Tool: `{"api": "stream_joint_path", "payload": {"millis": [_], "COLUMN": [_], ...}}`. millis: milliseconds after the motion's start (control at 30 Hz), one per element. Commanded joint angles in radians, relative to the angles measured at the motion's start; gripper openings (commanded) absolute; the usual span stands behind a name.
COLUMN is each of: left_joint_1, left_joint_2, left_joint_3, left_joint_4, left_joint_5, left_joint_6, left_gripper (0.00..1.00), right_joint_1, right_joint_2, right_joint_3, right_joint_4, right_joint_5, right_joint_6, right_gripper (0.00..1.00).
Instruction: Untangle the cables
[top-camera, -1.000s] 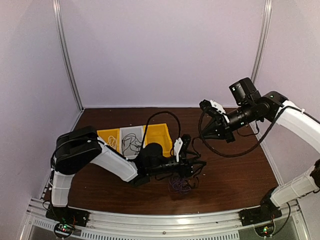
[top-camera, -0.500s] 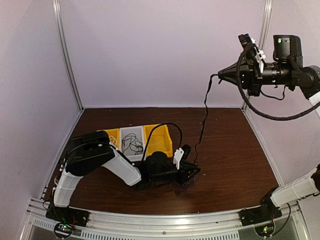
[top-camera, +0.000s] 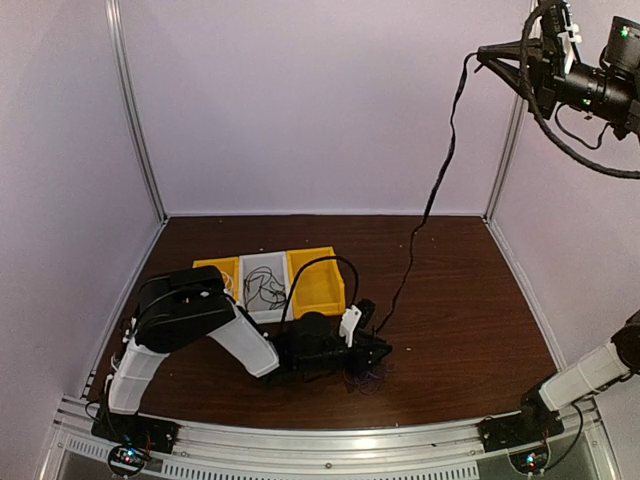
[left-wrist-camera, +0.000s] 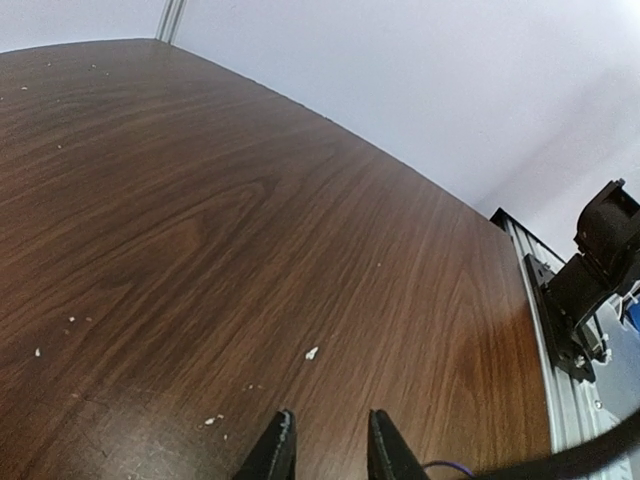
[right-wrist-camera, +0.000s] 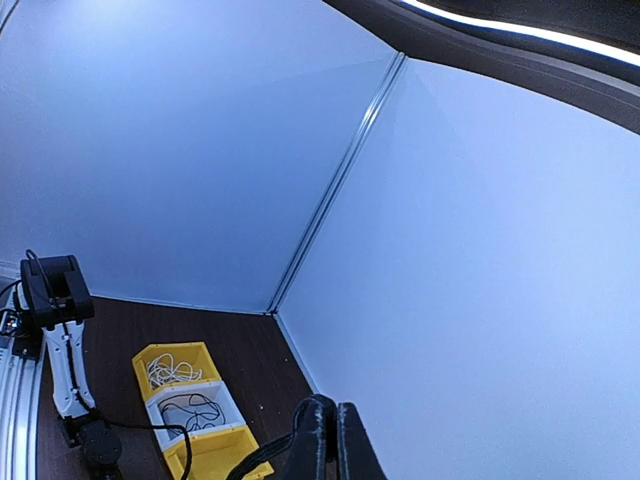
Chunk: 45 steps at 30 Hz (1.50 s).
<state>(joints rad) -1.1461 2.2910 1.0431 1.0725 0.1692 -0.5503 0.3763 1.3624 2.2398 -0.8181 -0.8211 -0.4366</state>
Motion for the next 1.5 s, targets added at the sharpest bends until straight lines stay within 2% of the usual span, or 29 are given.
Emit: {"api": "stream_joint_path", "payload": {"millis": [0,267,400,633,933,1100,1267,1467], "left_joint_1": [0.006,0.019,0.022,0.022,0.023,0.022,0.021,0.009], "left_joint_2": [0.023,0.011,0.011,-0.016,-0.029,-0.032,-0.077,-0.182], "left_joint_3": [-0.028,-0.062,-0.075,-0.105,-0.143,-0.148,-0.189,-0.202], "left_joint_4": [-0.018,-0.015,-0.019,-0.042,-0.029,-0.027,0.040,-0.010], "left_joint_5": [-0.025,-0.036,-0.037,-0.047,-0.056,-0.057,-0.035,-0.049], "left_joint_6": [-0.014,-0.025,-0.034,-0.031,-0.048,-0.049,-0.050,-0.038], "left_gripper": [0.29,0.31,0.31,0.33,0.32,0.31,0.33,0.58], "right_joint_1": [-0.015,-0.020,-0.025,-0.025,-0.025,-0.025,-0.025,-0.025], "right_joint_2": [0.007,0.021,0.029,0.057,0.074,0.068,0.018,-0.066], "right_joint_3": [0.057,0.066,0.085,0.127,0.126,0.100,-0.058,-0.281], "right_joint_4": [0.097,0.154,0.200,0.245,0.358,0.354,0.356,0.355], "right_joint_5": [0.111,0.306,0.463,0.573,0.892,0.861,0.831,0.787], "right_joint_6": [0.042,0.066,0.068,0.054,0.031,0.026,-0.003,0.004], "right_gripper": [0.00,0.00,0.00,0.00,0.00,0.00,0.00,0.00]}}
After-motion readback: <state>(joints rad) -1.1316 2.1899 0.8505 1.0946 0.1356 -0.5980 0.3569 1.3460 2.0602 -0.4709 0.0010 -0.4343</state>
